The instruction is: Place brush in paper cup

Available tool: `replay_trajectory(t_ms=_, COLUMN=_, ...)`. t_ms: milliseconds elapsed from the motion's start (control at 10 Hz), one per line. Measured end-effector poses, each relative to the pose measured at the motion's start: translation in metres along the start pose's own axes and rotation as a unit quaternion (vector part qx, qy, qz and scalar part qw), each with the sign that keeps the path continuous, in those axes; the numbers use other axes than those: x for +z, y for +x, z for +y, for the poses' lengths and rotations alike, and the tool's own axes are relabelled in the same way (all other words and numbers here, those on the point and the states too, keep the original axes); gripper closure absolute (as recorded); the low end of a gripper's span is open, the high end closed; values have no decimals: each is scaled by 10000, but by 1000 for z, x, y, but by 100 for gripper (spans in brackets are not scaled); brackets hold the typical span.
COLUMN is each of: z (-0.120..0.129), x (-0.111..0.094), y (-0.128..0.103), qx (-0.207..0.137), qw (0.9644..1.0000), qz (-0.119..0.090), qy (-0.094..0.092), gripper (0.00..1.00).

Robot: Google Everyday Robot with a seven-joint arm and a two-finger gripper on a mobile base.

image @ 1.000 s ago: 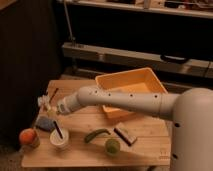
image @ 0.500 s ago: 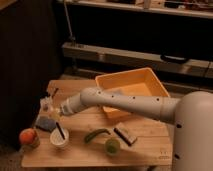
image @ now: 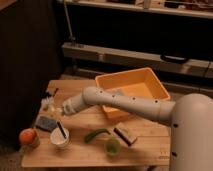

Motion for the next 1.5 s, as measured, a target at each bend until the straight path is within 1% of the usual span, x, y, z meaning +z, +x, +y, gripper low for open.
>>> replay_trajectory(t_ms=400, z=-3, x=2, y=3, qx=-128, qw=9997, qz=11, qy=-227, gripper=100)
replay_trajectory(t_ms=500, z=-2, x=1, y=2, qx=-179, qw=9995, qz=10, qy=-244, gripper=98)
replay_trajectory(t_ms=700, z=2, x=-1, y=5, qx=-395, qw=9988, qz=43, qy=-283, gripper=80)
replay_trajectory(t_ms=900, z=6, x=-8, y=7, qx=-610, qw=9976, qz=-21, qy=-324, gripper=58)
replay_trajectory(t_ms=1100, z=9, x=-14, y=8, qx=-712, qw=9969, qz=-95, qy=-335, gripper=41)
replay_trajectory(t_ms=1200, z=10, x=-17, y=9, qx=-759, qw=9965, qz=-138, qy=-329, gripper=29)
replay_trajectory(t_ms=1300, z=11, x=-20, y=10, qx=-799, qw=9962, qz=-157, qy=-315, gripper=22)
replay_trajectory(t_ms=1400, z=12, x=-21, y=11, qx=-852, qw=9959, qz=-150, qy=-282, gripper=20)
replay_trajectory(t_ms=1500, z=15, x=-24, y=11, qx=-970, qw=9950, qz=-123, qy=-188, gripper=20)
